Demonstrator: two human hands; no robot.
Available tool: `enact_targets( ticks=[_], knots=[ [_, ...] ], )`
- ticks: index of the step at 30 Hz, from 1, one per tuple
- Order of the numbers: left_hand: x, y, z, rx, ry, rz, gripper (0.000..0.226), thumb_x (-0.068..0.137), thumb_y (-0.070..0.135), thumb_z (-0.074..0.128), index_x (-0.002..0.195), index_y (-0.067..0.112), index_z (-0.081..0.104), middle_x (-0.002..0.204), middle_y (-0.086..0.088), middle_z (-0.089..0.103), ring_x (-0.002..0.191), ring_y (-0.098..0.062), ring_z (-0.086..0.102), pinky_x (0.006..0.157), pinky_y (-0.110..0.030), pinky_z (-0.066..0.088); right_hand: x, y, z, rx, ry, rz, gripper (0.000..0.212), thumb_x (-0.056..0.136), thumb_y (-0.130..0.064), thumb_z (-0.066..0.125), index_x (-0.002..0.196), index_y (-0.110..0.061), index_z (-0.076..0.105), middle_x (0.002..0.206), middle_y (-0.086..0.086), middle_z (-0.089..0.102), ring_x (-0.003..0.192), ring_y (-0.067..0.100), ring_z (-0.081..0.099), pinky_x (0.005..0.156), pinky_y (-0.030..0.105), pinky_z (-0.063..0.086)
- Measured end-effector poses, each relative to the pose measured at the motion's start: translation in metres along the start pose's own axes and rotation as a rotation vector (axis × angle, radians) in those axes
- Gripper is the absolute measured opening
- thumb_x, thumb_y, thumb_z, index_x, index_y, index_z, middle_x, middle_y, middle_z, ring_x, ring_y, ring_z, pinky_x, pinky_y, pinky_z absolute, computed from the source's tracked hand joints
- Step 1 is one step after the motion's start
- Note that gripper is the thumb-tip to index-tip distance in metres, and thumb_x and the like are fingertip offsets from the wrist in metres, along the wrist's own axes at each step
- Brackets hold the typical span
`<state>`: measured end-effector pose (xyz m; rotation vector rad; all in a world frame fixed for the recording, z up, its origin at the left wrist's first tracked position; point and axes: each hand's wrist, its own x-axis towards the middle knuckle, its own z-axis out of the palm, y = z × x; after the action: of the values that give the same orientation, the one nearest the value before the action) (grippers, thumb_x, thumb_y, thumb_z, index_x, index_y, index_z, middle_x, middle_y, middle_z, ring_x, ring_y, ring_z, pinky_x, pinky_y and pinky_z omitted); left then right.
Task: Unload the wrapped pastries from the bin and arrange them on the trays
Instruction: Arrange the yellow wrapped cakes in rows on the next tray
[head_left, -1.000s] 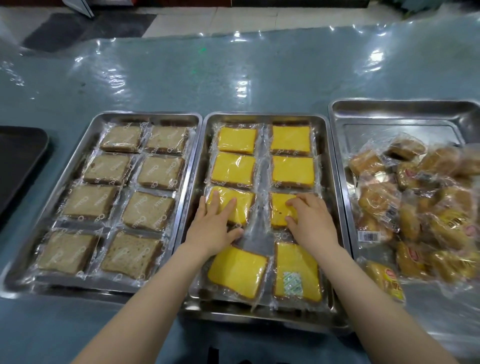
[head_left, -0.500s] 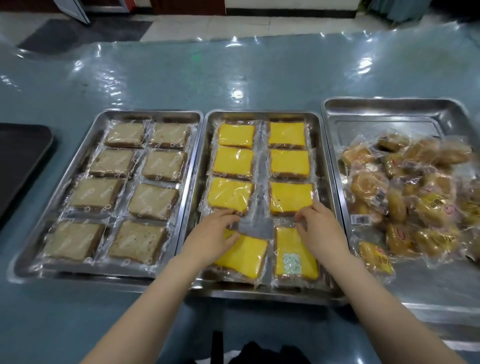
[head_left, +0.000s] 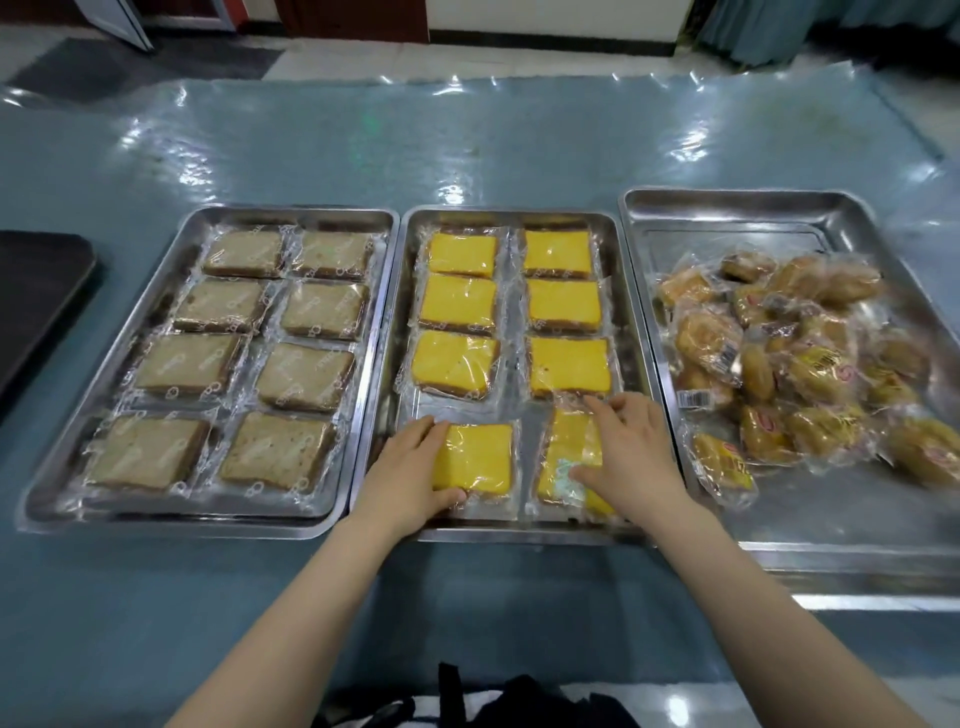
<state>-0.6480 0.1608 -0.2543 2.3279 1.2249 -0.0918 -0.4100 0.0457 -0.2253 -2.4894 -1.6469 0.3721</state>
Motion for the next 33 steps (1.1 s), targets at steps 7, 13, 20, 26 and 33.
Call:
enact_targets(
  ticks=[7,13,20,26,33],
  knots=[
    [-0.009,0.0,0.006,0.097,0.069,0.089,0.07,0.096,0.043,0.029,0.141,0.029,-0.023,0.153,-0.004,-0.023,0.139,-0.018,-0.026,0.113,-0.037,-0.01,-0.021,-0.016,0.008,0.156,-0.026,0.277,0.089,0.086,-0.035,0.066,0.15,-0.015,0.006,0.156,0.014,0.007,0.142,0.033,0.011,0.112,0.041,0.023],
    [-0.011,-0.007,0.009,0.202,-0.051,0.321,0.06,0.094,0.057,0.016,0.147,0.038,-0.006,0.155,0.005,-0.014,0.142,-0.017,-0.02,0.114,-0.033,-0.009,-0.027,-0.031,0.015,0.286,-0.043,0.542,0.089,0.084,-0.038,0.067,0.146,-0.001,0.015,0.139,0.022,0.036,0.121,0.037,0.043,0.1,0.042,0.039],
    [-0.004,-0.008,0.01,0.228,-0.204,0.277,0.071,0.086,0.069,0.009,0.147,0.038,-0.011,0.151,0.003,-0.028,0.132,-0.018,-0.035,0.108,-0.037,-0.017,-0.03,-0.04,0.004,0.766,0.22,0.486,0.055,0.074,-0.006,0.068,0.118,-0.028,0.046,0.11,0.003,0.053,0.077,0.01,0.058,0.05,0.015,0.043],
    [-0.004,-0.008,0.007,0.218,-0.234,0.268,0.068,0.094,0.06,0.022,0.147,0.037,-0.013,0.152,0.001,-0.028,0.133,-0.02,-0.035,0.108,-0.037,-0.017,-0.029,-0.049,-0.02,0.723,0.431,0.364,0.043,0.087,-0.012,0.057,0.109,-0.043,0.036,0.086,-0.018,0.061,0.066,0.01,0.061,0.053,0.031,0.046],
    [-0.01,-0.009,0.003,0.083,-0.079,0.276,0.053,0.098,0.049,0.028,0.148,0.035,0.017,0.158,0.004,-0.001,0.144,-0.019,-0.009,0.112,-0.033,-0.006,-0.023,-0.038,-0.016,0.216,0.436,-0.021,0.049,0.082,0.004,0.062,0.125,-0.02,0.062,0.103,0.0,0.072,0.084,0.026,0.067,0.07,0.025,0.049]
  ],
)
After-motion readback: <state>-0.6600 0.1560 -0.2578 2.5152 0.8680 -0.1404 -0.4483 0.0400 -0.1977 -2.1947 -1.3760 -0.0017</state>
